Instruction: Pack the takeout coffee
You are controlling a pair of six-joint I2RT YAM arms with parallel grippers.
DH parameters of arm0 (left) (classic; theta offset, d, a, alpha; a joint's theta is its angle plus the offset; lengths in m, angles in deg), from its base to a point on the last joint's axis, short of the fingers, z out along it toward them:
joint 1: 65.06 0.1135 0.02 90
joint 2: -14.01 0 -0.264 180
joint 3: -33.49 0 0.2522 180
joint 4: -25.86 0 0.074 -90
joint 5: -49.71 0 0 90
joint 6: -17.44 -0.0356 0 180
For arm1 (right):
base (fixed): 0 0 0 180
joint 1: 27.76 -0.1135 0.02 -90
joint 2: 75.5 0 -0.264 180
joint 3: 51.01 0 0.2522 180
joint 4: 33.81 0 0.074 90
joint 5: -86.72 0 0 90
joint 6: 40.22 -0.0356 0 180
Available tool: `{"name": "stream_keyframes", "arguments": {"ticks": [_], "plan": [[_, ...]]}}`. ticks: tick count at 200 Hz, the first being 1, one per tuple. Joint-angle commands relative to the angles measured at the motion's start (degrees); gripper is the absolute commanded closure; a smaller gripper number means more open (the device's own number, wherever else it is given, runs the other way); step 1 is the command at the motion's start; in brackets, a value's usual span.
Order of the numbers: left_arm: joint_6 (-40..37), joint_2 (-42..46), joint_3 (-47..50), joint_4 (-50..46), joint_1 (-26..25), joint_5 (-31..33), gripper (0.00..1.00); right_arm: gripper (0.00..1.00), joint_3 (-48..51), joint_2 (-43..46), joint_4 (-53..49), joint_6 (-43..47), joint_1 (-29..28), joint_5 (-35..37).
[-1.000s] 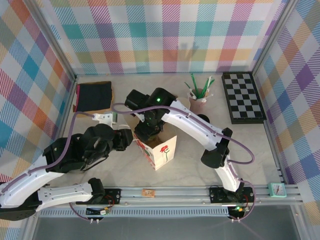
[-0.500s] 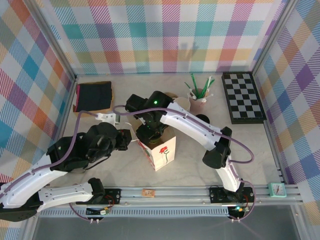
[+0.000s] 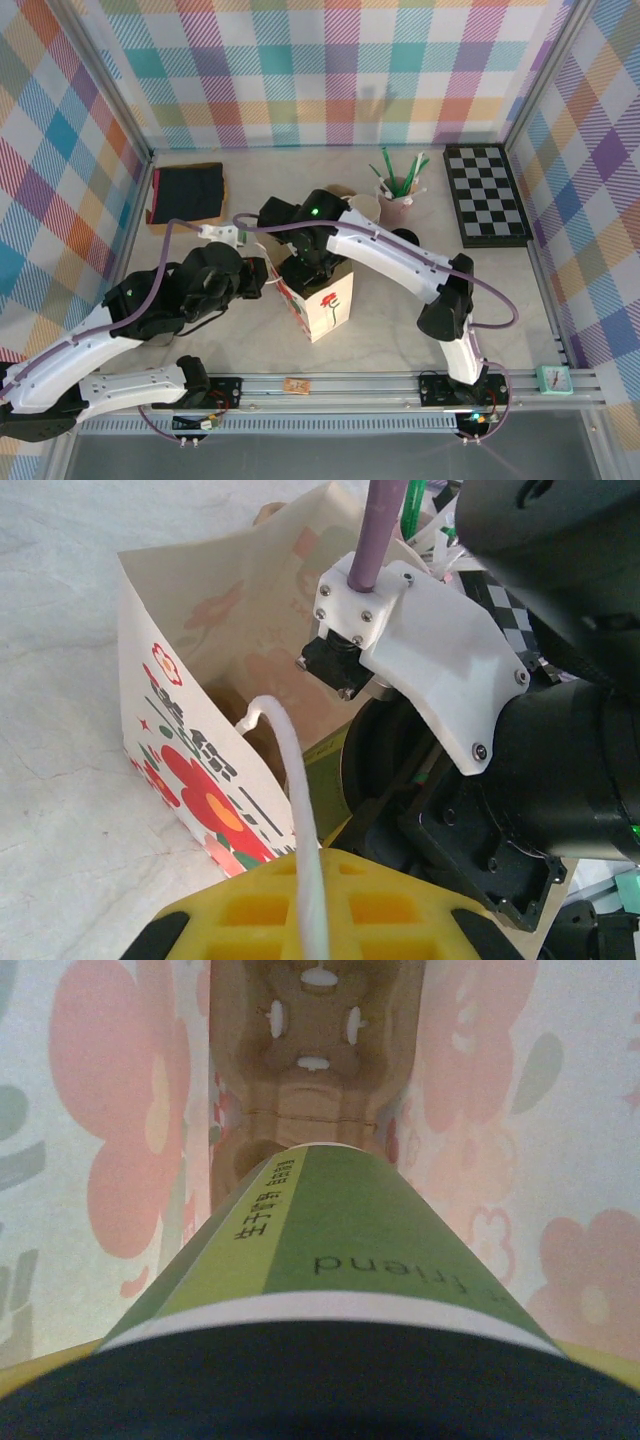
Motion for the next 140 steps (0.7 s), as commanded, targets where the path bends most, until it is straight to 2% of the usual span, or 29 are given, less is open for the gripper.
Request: {"name": "stream_keyframes", "arguments": {"ticks": [1,33,140], "plan": [[0.43,0.53,1.41,1.28,0.77,0.11,0.91,0.64,1.98,1.87,1.05,-1.47,-0.56,-1.2],[0.42,1.14,1.7,1.08,0.94,0.91,0.95,0.63,3.18,2.2,2.03,-1.68,-0.56,-1.6],[0.01,3.45,3.0,2.52,0.95,1.6,0.95,0.64,7.08,2.48,5.33,-2.62,-0.39,-1.64]]}}
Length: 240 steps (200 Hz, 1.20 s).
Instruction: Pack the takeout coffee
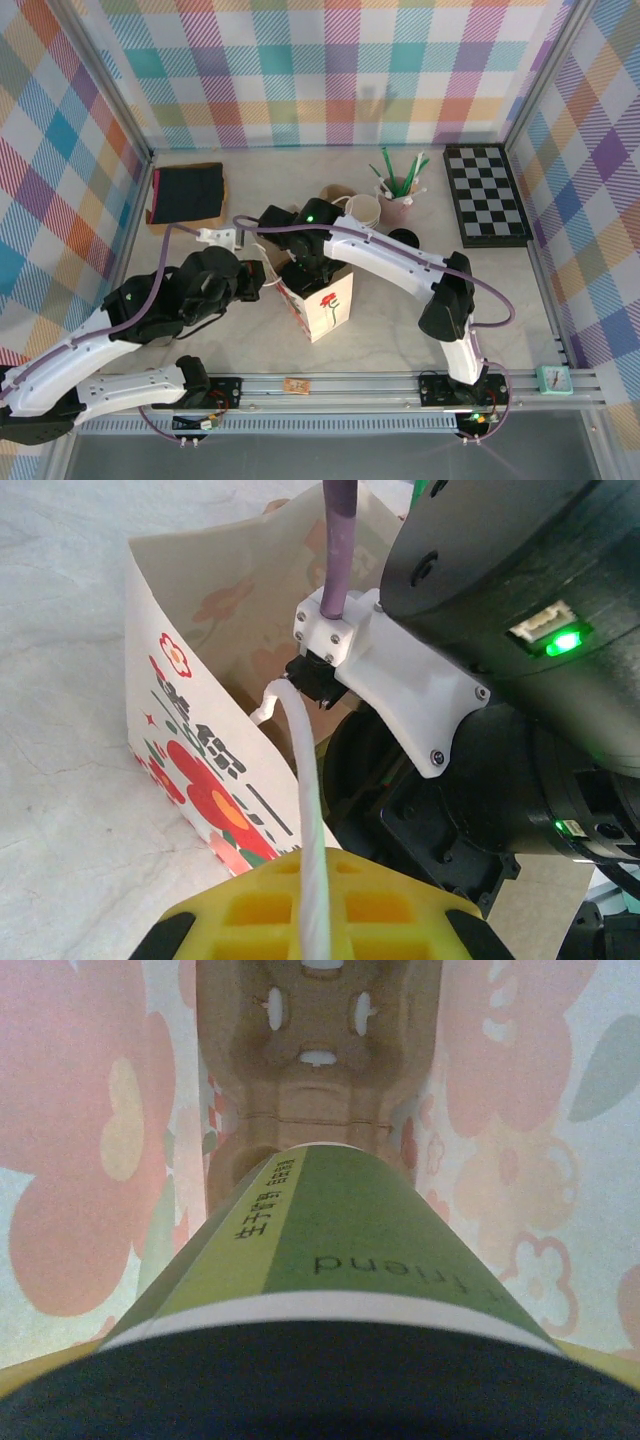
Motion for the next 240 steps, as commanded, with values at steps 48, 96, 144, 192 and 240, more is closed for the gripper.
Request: {"name": "stream_keyframes", "arguments": {"ticks": [48,96,144,192,240], "plan": [[-0.28,2.52,1.96,3.54,0.79,0.9,0.95,0.64,2.63,2.55,1.84,-1.08,-0.21,-1.03],[-0.3,2.13,2.01,3.8,0.79,0.8,0.95,0.64,4.87,2.71,3.3,-1.2,0.05,-1.73],[-0.09,2.04,2.22,4.02,0.79,0.51,0.95,0.64,6.55,2.94,4.97,-1.04,0.4,-2.31],[0.01,2.19,2.27,4.29,0.79,0.69,0.96,0.64,6.9,2.3,5.57,-0.69,0.67,-2.99],[-0.28,2.31,2.25,4.58,0.79,0.7,0.97,0.64,6.8,1.86,5.95,-0.58,0.85,-3.4]]}}
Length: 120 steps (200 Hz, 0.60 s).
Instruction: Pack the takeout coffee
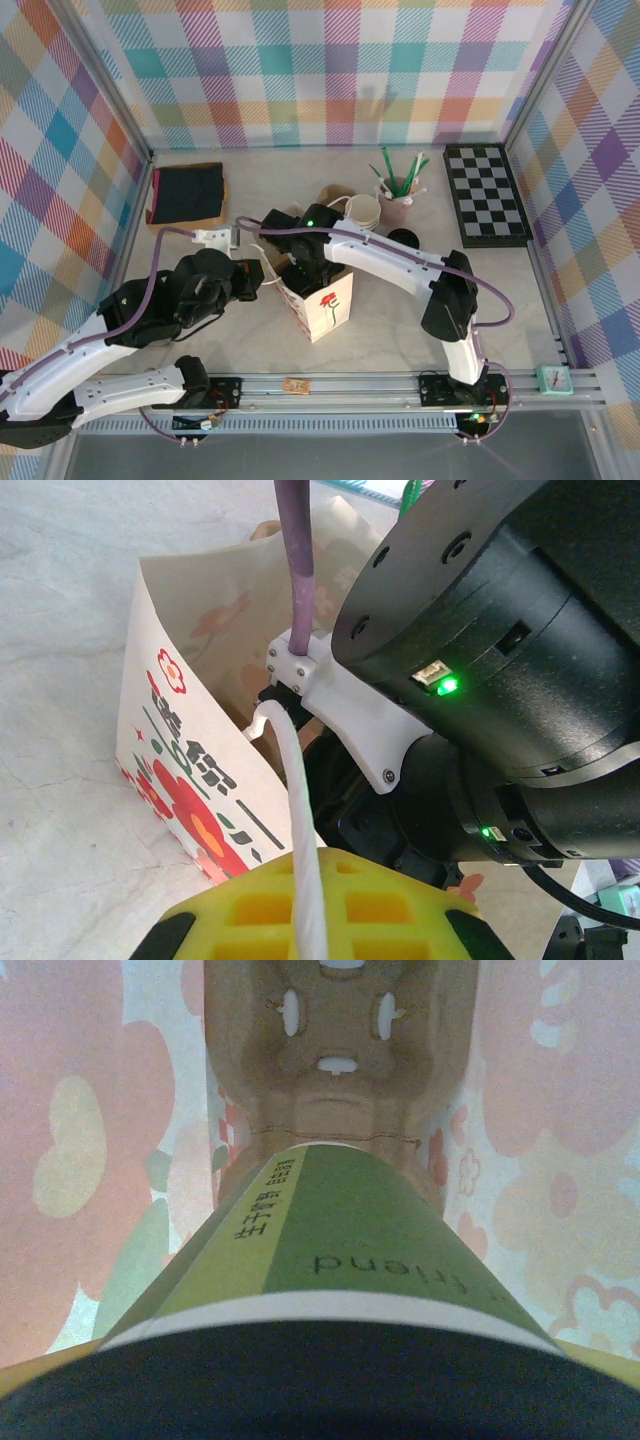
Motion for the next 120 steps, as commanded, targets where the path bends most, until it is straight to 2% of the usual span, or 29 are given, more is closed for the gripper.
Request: {"name": "stream_keyframes", "arguments": {"ticks": [1,62,120], "plan": [[-0.31,0.38,0.47,1.61,0.6,0.48,0.97,0.65,0.77,0.85,-0.06,-0.19,0.19,-1.22],[-0.43,0.41,0.28,1.5,0.6,1.49,0.98,0.64,-0.49,0.58,-1.81,-0.2,0.21,-2.27],[-0.49,0.55,0.41,1.24,0.6,2.35,0.99,0.64,2.47,2.5,-1.28,-0.98,0.14,-2.53]]}}
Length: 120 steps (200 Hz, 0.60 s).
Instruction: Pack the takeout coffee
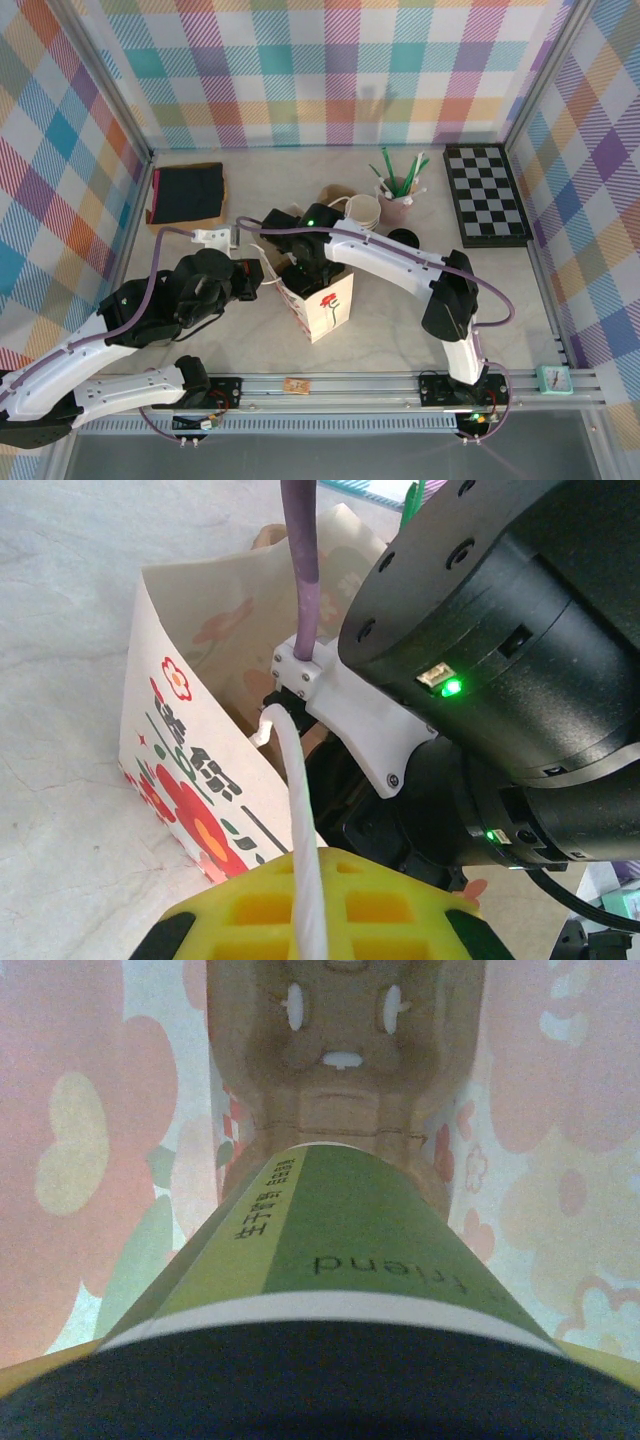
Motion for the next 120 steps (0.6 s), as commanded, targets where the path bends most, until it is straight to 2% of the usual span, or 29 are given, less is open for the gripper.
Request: {"name": "stream_keyframes", "arguments": {"ticks": [1,120], "plan": [[-0.48,0.51,0.41,1.19,0.6,1.71,0.99,0.64,1.72,2.22,-1.29,-0.96,-0.08,-1.33],[-0.45,1.19,0.51,0.71,0.6,3.19,1.0,0.64,4.46,3.59,0.41,-2.07,-0.16,-1.56]]}}
